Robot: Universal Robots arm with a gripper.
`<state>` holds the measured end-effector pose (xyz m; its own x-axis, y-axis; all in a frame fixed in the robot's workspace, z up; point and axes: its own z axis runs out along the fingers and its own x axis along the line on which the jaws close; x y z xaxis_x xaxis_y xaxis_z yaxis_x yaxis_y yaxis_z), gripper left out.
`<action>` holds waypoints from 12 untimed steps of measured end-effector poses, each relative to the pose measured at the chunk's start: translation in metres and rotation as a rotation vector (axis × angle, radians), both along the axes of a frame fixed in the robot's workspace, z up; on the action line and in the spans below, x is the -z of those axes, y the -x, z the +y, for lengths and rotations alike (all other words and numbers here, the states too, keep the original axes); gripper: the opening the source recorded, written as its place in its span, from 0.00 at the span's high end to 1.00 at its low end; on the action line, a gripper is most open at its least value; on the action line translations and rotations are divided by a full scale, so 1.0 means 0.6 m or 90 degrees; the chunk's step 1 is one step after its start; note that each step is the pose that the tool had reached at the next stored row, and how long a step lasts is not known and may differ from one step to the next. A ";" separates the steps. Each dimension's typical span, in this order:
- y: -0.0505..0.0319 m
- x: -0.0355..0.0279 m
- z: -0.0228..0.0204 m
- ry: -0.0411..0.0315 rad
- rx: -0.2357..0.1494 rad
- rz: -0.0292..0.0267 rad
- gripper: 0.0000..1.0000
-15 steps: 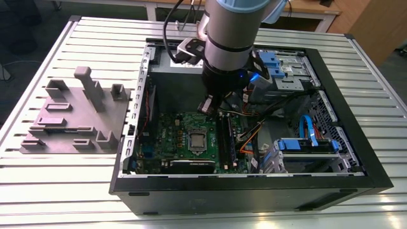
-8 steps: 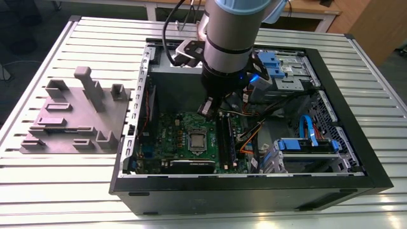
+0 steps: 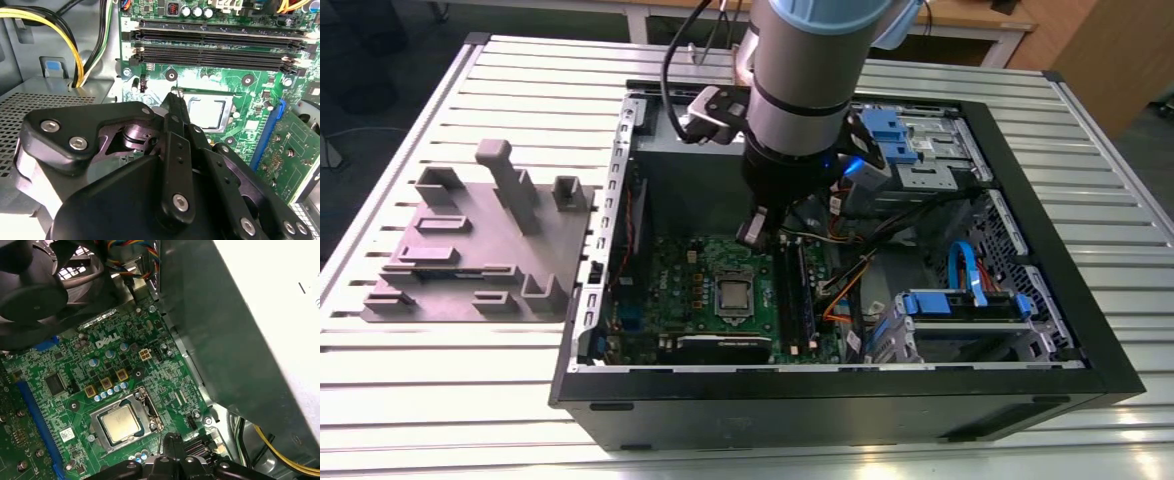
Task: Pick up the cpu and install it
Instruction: 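Install the first cpu locking lever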
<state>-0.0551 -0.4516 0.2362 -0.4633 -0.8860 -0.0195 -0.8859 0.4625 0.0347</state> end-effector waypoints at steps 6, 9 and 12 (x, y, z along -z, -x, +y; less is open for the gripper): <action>0.000 0.000 -0.0001 0.0000 -0.029 0.0000 0.90; 0.000 0.000 -0.0001 0.0000 -0.060 0.0000 0.90; 0.000 0.001 -0.0001 -0.0001 -0.088 -0.0004 0.90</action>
